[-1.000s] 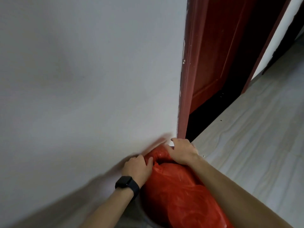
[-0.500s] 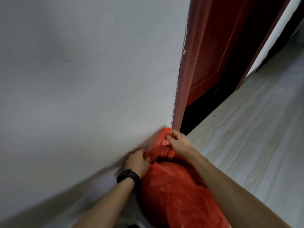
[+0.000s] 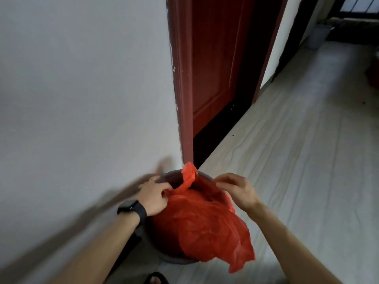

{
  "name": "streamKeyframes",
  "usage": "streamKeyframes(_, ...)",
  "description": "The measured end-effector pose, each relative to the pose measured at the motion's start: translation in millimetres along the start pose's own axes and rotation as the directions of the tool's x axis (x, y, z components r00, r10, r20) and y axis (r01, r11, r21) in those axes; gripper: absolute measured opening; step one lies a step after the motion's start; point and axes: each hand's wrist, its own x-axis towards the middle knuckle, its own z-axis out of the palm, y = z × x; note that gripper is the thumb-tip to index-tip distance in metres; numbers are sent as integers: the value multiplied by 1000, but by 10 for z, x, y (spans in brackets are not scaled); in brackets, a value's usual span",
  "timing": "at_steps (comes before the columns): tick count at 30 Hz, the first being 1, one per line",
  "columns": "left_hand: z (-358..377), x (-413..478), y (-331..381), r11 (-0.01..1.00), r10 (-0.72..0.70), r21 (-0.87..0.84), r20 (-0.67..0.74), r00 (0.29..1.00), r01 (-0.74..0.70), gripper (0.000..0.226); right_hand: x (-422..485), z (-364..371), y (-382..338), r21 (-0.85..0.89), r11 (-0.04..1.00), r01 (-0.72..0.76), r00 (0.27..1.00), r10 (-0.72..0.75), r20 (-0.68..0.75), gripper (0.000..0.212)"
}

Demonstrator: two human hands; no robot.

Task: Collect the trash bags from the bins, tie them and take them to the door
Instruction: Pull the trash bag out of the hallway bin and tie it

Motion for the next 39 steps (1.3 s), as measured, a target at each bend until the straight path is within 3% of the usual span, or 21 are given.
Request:
streamKeyframes(1, -15, -29, 84, 999, 51, 9, 15, 999, -51, 32, -150, -74, 144, 51, 997, -56, 995, 60, -79, 20)
streamKeyframes(3, -102, -80, 290, 987, 152, 36, 92, 984, -155, 34, -379, -115, 419, 178, 965, -192, 972, 212, -102, 48)
streamKeyframes(6, -196, -224, 650, 961, 263, 17, 232, 936, -275, 47, -653, -38, 787, 283, 862, -421, 905, 422, 59, 81)
streamKeyframes(8, -188, -325, 838, 928, 351, 20, 284, 892, -371, 49, -804, 30, 939, 341, 775, -532, 847, 489, 210, 62)
streamKeyframes(11, -131, -461, 1073, 850, 456, 91, 366, 811, -518, 62, -973, 120, 1008, 473, 655, -590, 807, 467, 361, 23)
streamKeyframes(13, -72, -491, 1182, 756, 479, 243, 427, 767, -608, 81, -1033, 119, 977, 520, 665, -536, 844, 432, 318, 14)
streamKeyframes(15, -7, -472, 1204, 686, 442, 358, 486, 754, -633, 80, -1038, 71, 886, 549, 695, -464, 881, 428, 203, 13)
streamKeyframes(18, 83, -468, 1251, 689, 388, 418, 478, 788, -592, 63, -1033, -134, 717, 654, 679, -335, 910, 414, 36, 7)
streamKeyframes(20, 107, -490, 1315, 744, 414, 368, 400, 818, -557, 71, -1022, -271, 569, 644, 732, -222, 952, 305, -17, 6)
streamKeyframes(23, 98, -410, 1402, 844, 458, 154, 294, 839, -514, 97, -995, -332, 315, 449, 889, -85, 996, 73, 45, 10)
streamKeyframes(24, 90, -373, 1420, 843, 460, 150, 297, 837, -517, 94, -977, -331, 240, 370, 928, -37, 997, 11, 71, 12)
streamKeyframes(26, 78, -244, 1404, 843, 426, 210, 303, 852, -496, 55, -943, -355, 150, 280, 960, 30, 996, -53, 74, 15)
streamKeyframes(28, 47, -164, 1363, 868, 351, 245, 311, 883, -431, 13, -928, -394, 142, 371, 929, -16, 999, 3, 36, 15)
streamKeyframes(30, 55, -117, 1309, 905, 315, 203, 269, 910, -373, 28, -901, -372, 268, 509, 854, -107, 988, 147, -38, 17)
streamKeyframes(31, 41, -106, 1297, 944, 276, 114, 235, 932, -309, 32, -883, -323, 352, 486, 861, -153, 969, 226, -95, 18)
streamKeyframes(33, 19, -90, 1277, 984, 172, -88, 182, 968, -158, 39, -839, -157, 556, 153, 952, -266, 939, 291, -181, 26)
streamKeyframes(35, 24, -35, 1242, 980, 82, -195, 173, 981, -47, 52, -829, 66, 652, -115, 945, -306, 946, 288, -147, 45)
streamKeyframes(37, 69, 31, 1164, 964, 52, -265, 183, 982, -1, 68, -794, 285, 698, -164, 944, -285, 956, 269, -116, 53)
streamKeyframes(39, 80, 16, 1151, 942, 5, -330, 180, 984, 55, 64, -744, 472, 719, -179, 949, -259, 960, 233, -155, 38)
